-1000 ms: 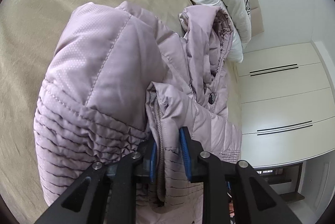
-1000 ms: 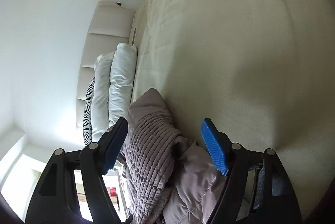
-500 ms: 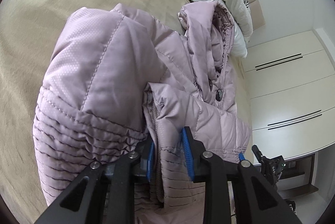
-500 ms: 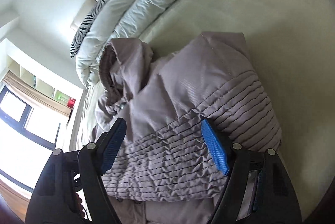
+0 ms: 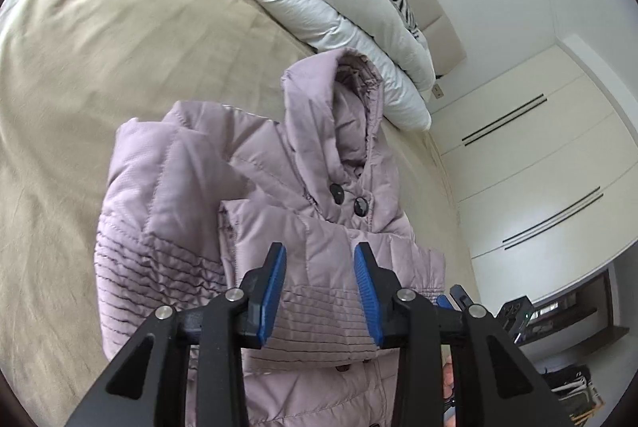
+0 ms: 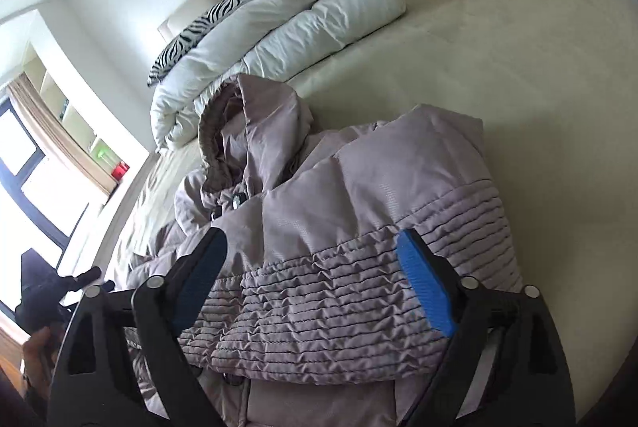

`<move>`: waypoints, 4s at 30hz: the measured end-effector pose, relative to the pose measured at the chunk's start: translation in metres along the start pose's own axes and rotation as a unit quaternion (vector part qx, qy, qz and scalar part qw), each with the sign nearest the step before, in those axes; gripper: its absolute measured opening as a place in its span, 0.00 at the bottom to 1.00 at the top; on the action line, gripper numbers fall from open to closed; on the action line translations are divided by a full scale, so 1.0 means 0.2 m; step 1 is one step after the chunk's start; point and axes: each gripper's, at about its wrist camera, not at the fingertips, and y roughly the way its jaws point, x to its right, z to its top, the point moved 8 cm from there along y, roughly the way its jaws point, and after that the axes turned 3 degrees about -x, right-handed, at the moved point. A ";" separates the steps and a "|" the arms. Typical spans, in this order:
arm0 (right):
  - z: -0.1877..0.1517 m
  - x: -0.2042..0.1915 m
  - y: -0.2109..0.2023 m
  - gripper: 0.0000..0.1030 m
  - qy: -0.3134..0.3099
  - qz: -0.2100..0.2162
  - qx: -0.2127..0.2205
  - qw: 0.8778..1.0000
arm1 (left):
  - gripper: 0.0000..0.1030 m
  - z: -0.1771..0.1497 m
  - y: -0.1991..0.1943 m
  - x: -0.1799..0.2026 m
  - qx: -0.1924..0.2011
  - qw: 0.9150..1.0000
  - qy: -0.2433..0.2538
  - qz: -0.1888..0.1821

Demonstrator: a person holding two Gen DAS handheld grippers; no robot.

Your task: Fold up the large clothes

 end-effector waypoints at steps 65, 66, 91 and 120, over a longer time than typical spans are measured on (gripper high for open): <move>0.27 -0.27 -0.07 0.13 -0.125 0.105 -0.030 0.986 | 0.13 -0.23 0.27 0.54 -0.029 0.976 0.213 -0.037; 0.23 -0.20 -0.08 0.15 -0.107 0.092 -0.038 0.989 | 0.17 -0.26 0.27 0.49 -0.038 0.978 0.202 -0.034; -0.19 -0.27 -0.05 0.50 -0.079 0.028 -0.127 0.988 | 0.42 -0.24 0.51 0.32 -0.063 0.973 0.198 0.101; -0.04 -0.16 0.47 0.51 -0.173 -0.077 -0.083 0.978 | 0.30 -0.12 0.68 0.07 -0.052 0.965 0.228 0.114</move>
